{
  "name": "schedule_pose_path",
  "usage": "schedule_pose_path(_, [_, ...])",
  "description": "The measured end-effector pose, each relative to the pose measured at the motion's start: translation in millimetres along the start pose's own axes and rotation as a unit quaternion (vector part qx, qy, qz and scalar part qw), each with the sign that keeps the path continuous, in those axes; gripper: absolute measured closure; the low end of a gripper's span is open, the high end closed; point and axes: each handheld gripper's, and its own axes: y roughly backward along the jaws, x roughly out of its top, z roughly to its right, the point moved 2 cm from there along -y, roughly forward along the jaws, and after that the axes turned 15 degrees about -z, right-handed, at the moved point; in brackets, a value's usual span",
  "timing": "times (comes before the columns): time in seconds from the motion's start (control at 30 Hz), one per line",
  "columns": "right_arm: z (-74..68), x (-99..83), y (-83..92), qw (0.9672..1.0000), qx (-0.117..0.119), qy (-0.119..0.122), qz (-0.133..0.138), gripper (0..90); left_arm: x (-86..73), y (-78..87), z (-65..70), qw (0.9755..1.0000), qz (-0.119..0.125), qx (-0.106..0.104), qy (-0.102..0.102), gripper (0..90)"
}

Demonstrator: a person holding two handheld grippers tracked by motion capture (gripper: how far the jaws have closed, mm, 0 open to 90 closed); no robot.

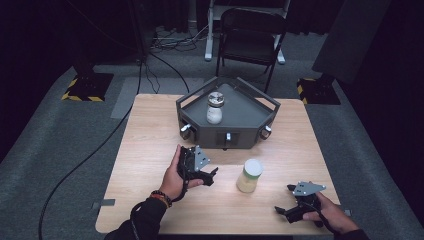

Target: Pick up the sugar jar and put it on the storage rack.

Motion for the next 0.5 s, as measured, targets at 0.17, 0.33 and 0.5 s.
schedule_pose_path(0.17, [0.0,0.0,0.0,1.0,0.0,0.0,0.0,0.0,-8.9,-1.7,5.3,0.9997,-0.021,-0.001,-0.012,1.3])
schedule_pose_path(0.33, [0.0,0.0,0.0,1.0,0.0,0.0,0.0,0.0,-17.0,-2.0,9.0,0.9991,-0.036,-0.008,-0.019,1.3])
schedule_pose_path(0.5, [0.1,0.0,0.0,1.0,0.0,0.0,0.0,0.0,-23.3,-1.5,9.6,0.9979,-0.059,-0.011,-0.026,1.3])
